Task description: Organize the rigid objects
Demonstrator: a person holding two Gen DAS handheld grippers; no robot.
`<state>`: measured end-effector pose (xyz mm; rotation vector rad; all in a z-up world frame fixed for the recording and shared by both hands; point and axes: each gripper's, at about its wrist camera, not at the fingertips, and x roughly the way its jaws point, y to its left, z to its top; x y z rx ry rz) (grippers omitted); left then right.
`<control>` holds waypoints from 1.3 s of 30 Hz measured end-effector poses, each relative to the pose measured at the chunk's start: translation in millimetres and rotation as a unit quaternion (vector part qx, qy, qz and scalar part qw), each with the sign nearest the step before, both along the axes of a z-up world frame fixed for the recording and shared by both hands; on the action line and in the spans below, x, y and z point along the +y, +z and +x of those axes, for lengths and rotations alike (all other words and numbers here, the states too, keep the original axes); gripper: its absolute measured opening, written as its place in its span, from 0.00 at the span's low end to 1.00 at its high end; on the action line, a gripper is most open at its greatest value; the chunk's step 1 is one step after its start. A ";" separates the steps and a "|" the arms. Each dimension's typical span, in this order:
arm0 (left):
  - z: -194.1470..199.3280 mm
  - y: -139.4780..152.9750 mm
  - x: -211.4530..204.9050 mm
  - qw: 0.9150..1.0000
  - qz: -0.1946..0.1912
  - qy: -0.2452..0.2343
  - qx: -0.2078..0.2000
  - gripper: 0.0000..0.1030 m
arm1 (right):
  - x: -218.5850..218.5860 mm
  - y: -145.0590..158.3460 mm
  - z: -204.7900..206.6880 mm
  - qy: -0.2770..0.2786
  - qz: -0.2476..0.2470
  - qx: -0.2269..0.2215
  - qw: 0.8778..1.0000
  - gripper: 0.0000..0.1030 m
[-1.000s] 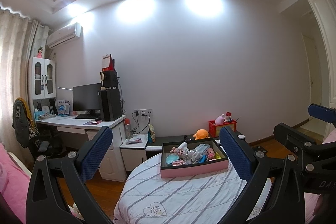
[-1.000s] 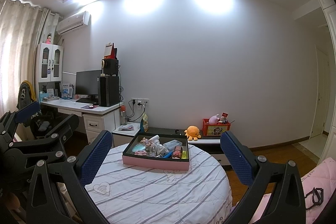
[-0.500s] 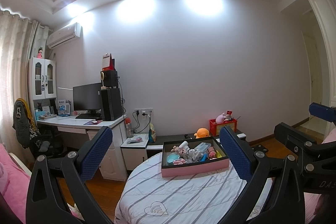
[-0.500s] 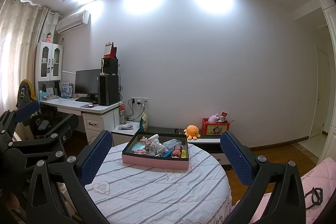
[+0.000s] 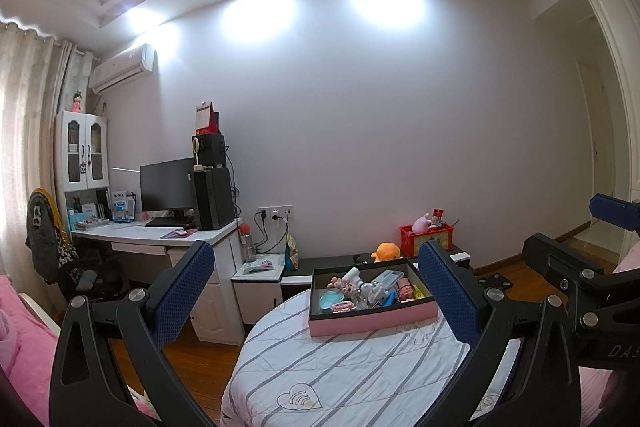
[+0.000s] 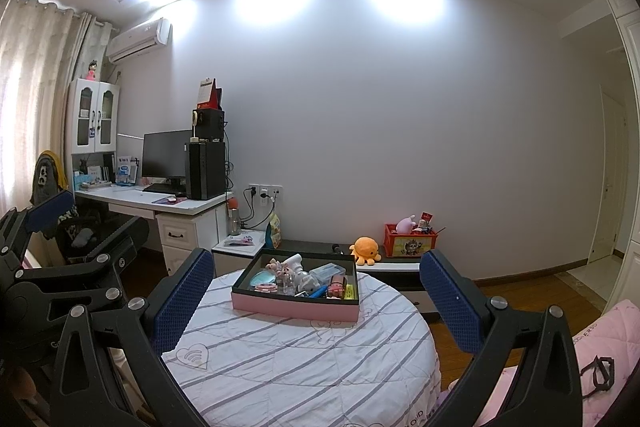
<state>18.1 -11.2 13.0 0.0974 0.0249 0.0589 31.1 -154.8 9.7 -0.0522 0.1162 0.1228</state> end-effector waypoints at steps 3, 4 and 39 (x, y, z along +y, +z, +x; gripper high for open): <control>0.2 0.1 0.0 1.000 0.000 0.000 0.001 1.00 | 0.1 0.1 0.0 0.000 0.000 0.000 1.000 1.00; 0.2 0.1 0.4 1.000 0.000 0.000 0.001 1.00 | 0.2 0.1 0.0 0.000 0.000 0.000 1.000 1.00; -2.7 1.4 5.1 1.000 0.002 -0.001 0.002 1.00 | 1.7 -0.1 -3.4 -0.001 -0.005 0.000 1.000 1.00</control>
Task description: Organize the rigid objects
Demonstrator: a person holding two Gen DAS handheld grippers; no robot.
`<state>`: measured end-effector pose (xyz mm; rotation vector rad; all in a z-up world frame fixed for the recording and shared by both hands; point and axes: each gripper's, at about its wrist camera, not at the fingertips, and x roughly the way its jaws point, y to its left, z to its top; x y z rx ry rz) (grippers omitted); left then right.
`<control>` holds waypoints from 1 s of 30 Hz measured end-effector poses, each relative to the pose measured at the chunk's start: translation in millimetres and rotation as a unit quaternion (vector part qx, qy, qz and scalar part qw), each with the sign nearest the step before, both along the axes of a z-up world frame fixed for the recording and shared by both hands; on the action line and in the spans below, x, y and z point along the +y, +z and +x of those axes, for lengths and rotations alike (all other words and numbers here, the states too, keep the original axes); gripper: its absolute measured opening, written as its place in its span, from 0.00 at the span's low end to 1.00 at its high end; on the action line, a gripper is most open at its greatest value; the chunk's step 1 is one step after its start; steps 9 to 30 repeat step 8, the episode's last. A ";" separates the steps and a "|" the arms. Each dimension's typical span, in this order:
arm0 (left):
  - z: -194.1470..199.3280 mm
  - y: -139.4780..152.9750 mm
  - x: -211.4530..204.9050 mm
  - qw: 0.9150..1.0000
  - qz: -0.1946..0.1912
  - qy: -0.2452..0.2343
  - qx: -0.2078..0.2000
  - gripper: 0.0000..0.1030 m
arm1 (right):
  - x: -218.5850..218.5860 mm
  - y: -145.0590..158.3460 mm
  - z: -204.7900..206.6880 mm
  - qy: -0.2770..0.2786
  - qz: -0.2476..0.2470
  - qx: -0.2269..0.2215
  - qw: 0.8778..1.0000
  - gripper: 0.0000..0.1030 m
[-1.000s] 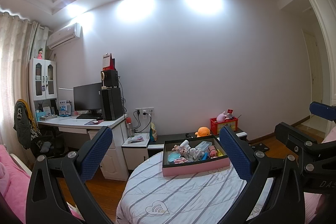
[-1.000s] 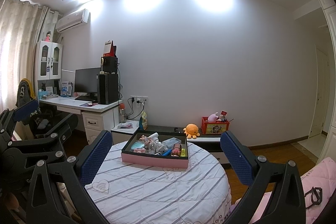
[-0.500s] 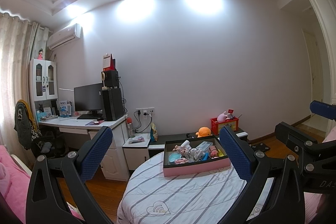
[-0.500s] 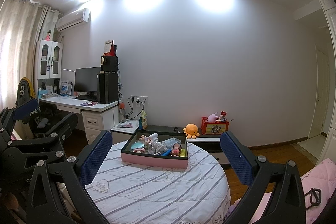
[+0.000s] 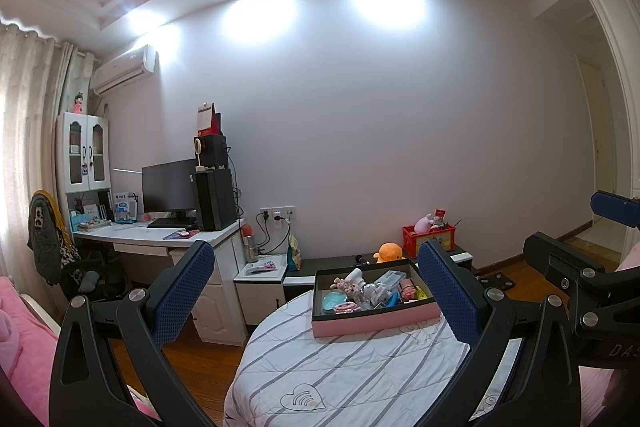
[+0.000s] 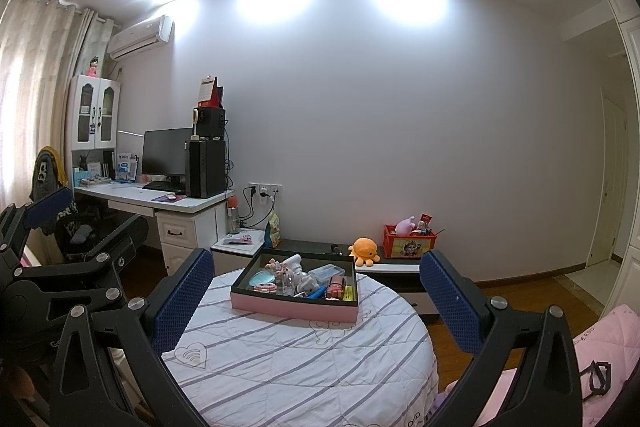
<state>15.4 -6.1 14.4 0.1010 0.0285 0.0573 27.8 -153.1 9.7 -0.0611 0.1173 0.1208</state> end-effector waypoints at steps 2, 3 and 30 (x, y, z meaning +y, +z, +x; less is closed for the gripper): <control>-0.8 0.4 1.2 1.000 0.000 0.000 0.000 1.00 | -0.1 0.1 -0.1 0.000 0.001 0.000 1.000 1.00; -0.9 0.3 1.6 1.000 -0.001 0.000 0.001 1.00 | 0.1 0.1 -0.1 0.000 0.001 0.000 1.000 1.00; -3.9 3.4 5.9 1.000 -0.006 -0.003 0.004 1.00 | 0.3 0.4 -0.3 0.001 0.001 0.000 1.000 1.00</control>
